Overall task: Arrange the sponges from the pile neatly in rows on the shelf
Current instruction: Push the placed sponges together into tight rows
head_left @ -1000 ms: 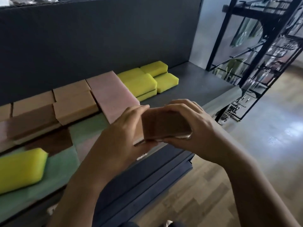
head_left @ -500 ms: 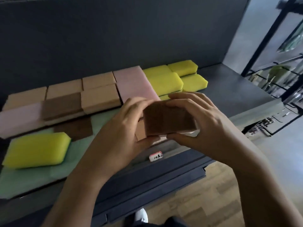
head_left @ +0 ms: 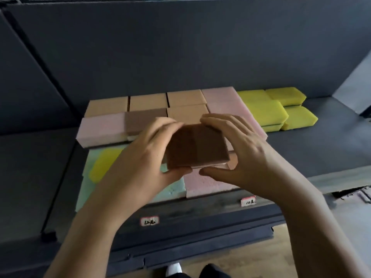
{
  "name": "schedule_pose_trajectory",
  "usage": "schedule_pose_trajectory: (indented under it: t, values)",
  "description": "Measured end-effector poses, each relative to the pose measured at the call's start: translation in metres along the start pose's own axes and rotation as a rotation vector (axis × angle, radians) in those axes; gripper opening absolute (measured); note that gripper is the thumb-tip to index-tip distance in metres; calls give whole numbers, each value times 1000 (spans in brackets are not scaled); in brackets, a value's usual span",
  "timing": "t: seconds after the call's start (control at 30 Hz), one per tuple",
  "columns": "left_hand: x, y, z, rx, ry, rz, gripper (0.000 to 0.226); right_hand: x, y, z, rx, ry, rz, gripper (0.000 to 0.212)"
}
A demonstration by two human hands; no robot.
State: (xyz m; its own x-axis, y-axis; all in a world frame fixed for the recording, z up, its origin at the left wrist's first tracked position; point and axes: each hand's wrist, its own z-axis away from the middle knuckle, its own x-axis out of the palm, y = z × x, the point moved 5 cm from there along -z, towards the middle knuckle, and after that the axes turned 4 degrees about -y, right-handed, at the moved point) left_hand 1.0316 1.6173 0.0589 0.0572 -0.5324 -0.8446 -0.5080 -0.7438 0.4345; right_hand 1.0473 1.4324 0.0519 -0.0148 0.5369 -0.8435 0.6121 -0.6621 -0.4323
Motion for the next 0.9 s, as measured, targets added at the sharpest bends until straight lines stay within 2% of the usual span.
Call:
schedule_pose_trajectory:
  t: [0.13, 0.3, 0.47, 0.63, 0.9]
  values:
    - [2, -11, -6, 34, -67, -6, 73, 4, 6, -4, 117, -21, -25, 82]
    - [10, 4, -19, 85, -106, -159, 72, 5, 7, -8, 96, -33, -10, 79]
    - [17, 6, -26, 37, -104, -167, 71, -4, 29, 3, 104, -93, 33, 83]
    - [28, 6, -35, -68, -105, -203, 65, -12, 63, 4, 137, 18, 170, 69]
    - [53, 4, -49, -130, -131, -262, 68, 0, 88, 0, 126, 1, 211, 60]
